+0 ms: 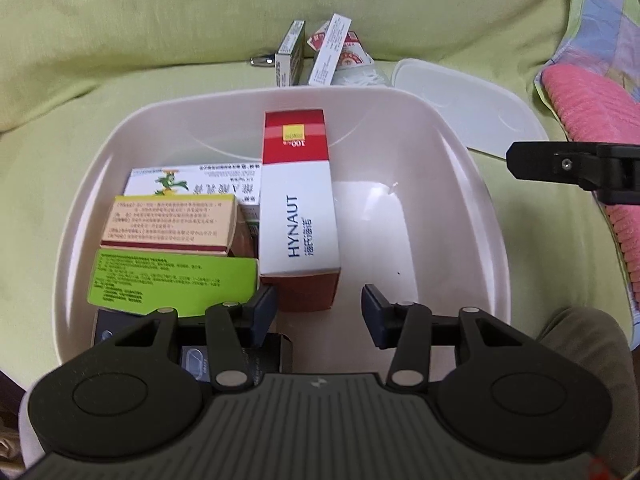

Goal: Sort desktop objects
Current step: 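Raise the left gripper up out of the bin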

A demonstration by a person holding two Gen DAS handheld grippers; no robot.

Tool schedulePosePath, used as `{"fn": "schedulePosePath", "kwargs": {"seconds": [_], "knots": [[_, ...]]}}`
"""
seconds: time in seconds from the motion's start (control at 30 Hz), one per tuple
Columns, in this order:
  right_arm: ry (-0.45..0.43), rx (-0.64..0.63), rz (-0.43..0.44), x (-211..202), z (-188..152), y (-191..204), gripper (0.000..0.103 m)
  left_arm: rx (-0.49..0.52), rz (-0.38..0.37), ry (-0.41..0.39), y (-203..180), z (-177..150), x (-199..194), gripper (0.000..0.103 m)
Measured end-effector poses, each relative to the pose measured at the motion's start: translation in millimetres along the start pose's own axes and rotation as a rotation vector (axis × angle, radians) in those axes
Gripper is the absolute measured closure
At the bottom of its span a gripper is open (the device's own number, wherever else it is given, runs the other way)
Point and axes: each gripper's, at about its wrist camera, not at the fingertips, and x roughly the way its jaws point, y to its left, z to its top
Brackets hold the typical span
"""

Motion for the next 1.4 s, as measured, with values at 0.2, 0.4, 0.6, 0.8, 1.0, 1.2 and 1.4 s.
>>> {"fn": "schedulePosePath", "kwargs": {"seconds": [0.2,0.4,0.6,0.8,1.0,1.2,1.4], "knots": [[0.000,-0.007,0.001,-1,0,1,0.001,-0.013,-0.010,0.008,4,2,6,0.049],[-0.007,-0.025,-0.003,-2,2,3,0.001,0.012,-0.020,-0.038,2,5,-16,0.045],[-0.018,-0.049,0.000,-4,2,6,0.001,0.023,-0.026,-0.075,8,-2,-39,0.040],[-0.034,-0.085,0.039,-5,2,10,0.001,-0.010,-0.015,-0.081,23,-4,-47,0.037],[-0.022,-0.154,0.077,-3,4,17,0.001,-0.029,-0.013,-0.085,33,1,-47,0.034],[-0.005,-0.204,0.079,0,11,17,0.001,-0.027,-0.004,-0.081,40,11,-43,0.032],[0.003,-0.204,0.100,11,26,11,0.001,-0.012,0.012,-0.073,43,25,-35,0.032]]}}
